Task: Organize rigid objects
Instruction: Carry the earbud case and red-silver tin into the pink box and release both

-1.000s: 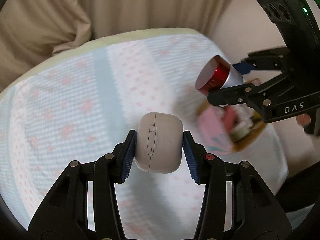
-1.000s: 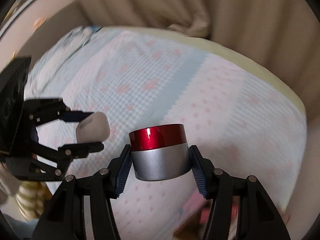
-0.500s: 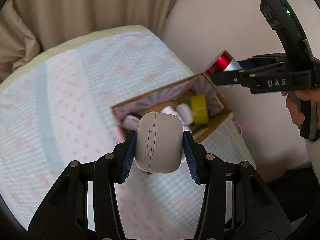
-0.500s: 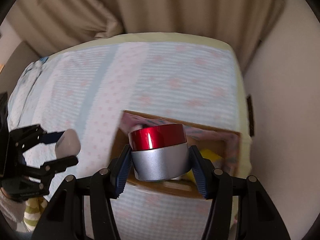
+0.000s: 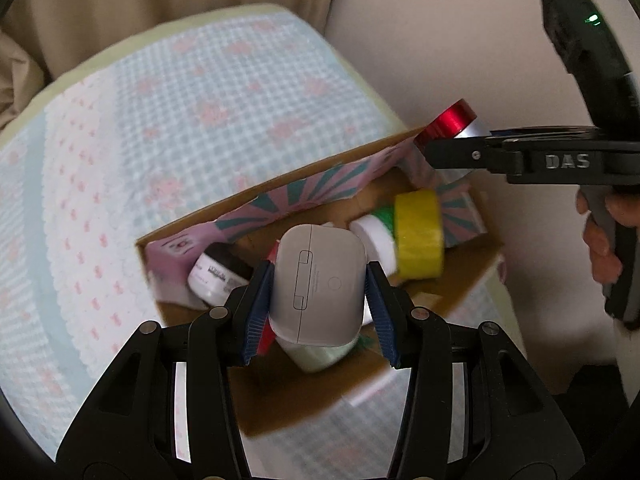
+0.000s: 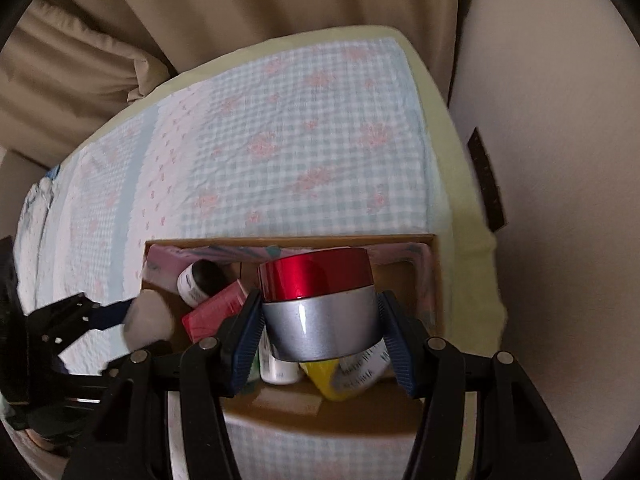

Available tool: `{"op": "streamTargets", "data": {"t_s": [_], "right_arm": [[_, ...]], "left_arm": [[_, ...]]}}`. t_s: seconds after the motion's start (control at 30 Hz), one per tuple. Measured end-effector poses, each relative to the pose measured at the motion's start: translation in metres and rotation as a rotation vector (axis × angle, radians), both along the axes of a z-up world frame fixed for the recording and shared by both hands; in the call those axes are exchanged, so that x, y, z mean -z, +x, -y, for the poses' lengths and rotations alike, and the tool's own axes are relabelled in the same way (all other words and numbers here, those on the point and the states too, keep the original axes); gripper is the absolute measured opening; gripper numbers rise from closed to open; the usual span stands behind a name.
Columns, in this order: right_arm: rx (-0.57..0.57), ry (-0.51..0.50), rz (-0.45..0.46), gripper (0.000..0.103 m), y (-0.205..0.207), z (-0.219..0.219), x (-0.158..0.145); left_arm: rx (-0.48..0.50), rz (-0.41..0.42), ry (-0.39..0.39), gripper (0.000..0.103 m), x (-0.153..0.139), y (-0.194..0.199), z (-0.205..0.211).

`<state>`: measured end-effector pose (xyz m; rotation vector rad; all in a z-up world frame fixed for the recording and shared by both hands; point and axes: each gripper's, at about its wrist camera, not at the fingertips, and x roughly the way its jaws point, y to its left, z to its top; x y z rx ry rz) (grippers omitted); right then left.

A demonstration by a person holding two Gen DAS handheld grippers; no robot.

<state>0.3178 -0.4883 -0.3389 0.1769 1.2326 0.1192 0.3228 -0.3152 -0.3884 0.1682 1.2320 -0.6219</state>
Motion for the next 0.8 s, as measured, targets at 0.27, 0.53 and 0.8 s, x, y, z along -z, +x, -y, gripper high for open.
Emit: {"op": "streamTargets", "data": {"t_s": [0.27,0.53,0.8], "right_arm": [[0.003,0.106,-0.042,0.053,0.015,-0.009,0.045],[0.046,0.148,-0.011,0.103,0.013,-0.009,0.049],[0.053,0.065,0.004,0.103,0.000,-0.010,0.043]], "left_arm": [[-0.015,-0.071,0.068,0.043,0.050,0.018,0.011],[-0.037,-0.053,0.097,0.103,0.041,0.007,0.001],[-0.037,-0.047,0.120,0.103,0.028,-0.003,-0.008]]}}
